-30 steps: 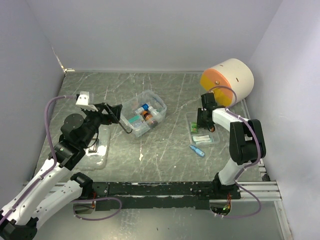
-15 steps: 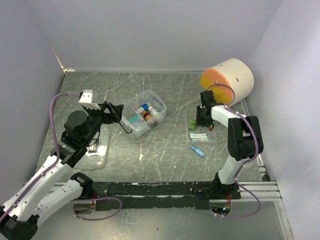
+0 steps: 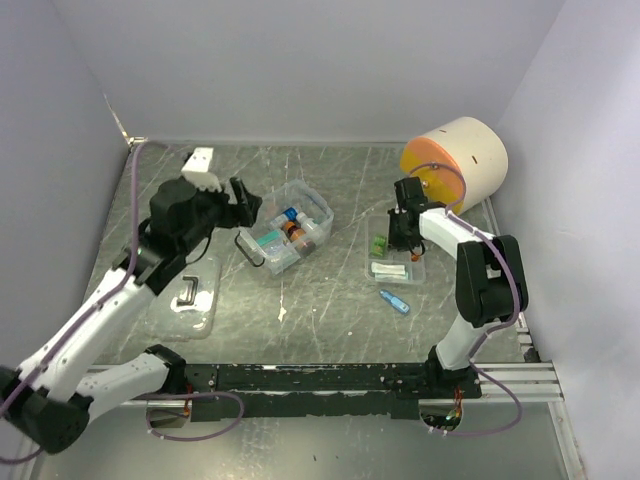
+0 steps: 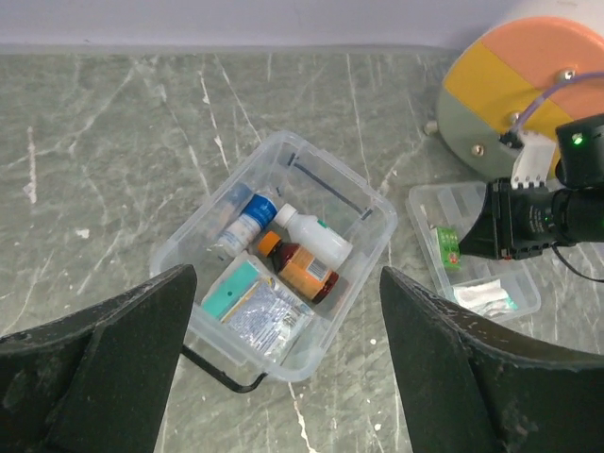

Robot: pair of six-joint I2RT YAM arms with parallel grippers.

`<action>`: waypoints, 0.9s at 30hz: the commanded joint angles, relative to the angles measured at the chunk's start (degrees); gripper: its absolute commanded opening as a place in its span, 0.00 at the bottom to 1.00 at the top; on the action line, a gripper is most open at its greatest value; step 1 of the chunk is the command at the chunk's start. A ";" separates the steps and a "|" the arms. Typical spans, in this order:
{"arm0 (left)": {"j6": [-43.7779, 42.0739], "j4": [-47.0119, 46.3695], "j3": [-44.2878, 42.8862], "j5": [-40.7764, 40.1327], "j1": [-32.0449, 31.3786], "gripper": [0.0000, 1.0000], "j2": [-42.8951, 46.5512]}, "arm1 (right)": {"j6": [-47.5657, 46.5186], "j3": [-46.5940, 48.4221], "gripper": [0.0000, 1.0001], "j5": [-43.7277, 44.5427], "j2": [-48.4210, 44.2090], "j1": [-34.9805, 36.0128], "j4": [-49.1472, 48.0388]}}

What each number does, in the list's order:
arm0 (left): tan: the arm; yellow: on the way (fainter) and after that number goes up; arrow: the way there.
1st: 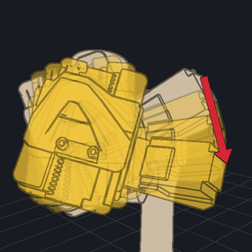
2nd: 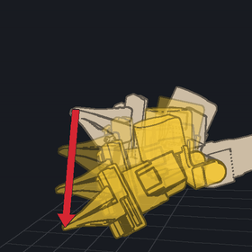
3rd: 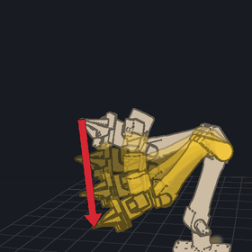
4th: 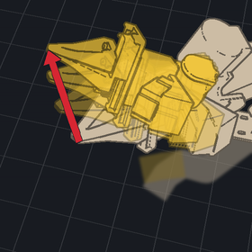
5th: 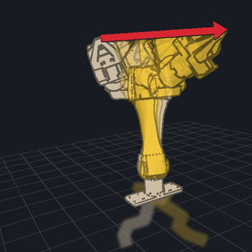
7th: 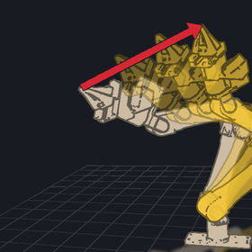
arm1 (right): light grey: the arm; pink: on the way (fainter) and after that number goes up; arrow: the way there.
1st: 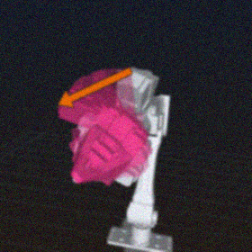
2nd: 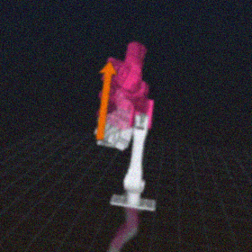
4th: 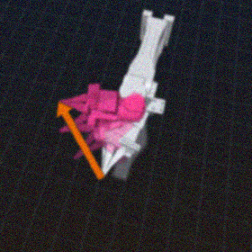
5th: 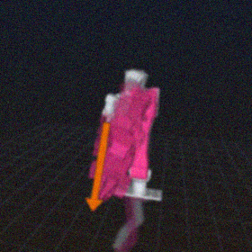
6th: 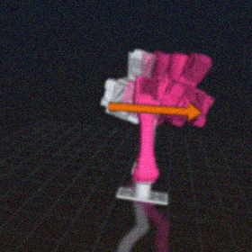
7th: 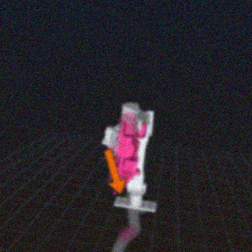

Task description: Organize the medicine kit

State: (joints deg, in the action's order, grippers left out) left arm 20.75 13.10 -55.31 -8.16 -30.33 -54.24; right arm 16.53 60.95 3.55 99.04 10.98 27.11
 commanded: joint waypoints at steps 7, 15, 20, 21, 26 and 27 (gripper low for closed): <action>-2.83 14.05 -18.77 10.34 4.19 0.87 -24.88 | 1.01 3.50 0.00 -3.02 -6.77 2.82 5.24; -7.81 18.85 -30.05 18.03 9.88 0.83 -42.66 | 1.96 1.52 0.00 -3.91 -8.66 4.48 4.54; -11.86 16.94 -32.62 22.84 10.99 0.81 -50.25 | 2.39 0.94 0.00 -4.25 -9.57 5.14 3.72; -12.09 17.25 -33.53 23.67 11.40 0.80 -51.55 | 2.58 0.74 0.00 -4.32 -9.73 5.18 3.47; -11.99 18.97 -35.44 29.34 12.05 0.68 -54.32 | 3.64 0.58 0.00 -3.75 -10.48 5.25 3.45; -11.78 18.62 -33.96 30.98 12.05 0.65 -53.47 | 3.94 0.65 0.00 -3.64 -10.55 5.34 3.50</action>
State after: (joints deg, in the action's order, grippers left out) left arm 10.24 30.33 -88.29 14.94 -18.94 -108.97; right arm 19.11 61.89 -0.27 90.45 15.94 31.42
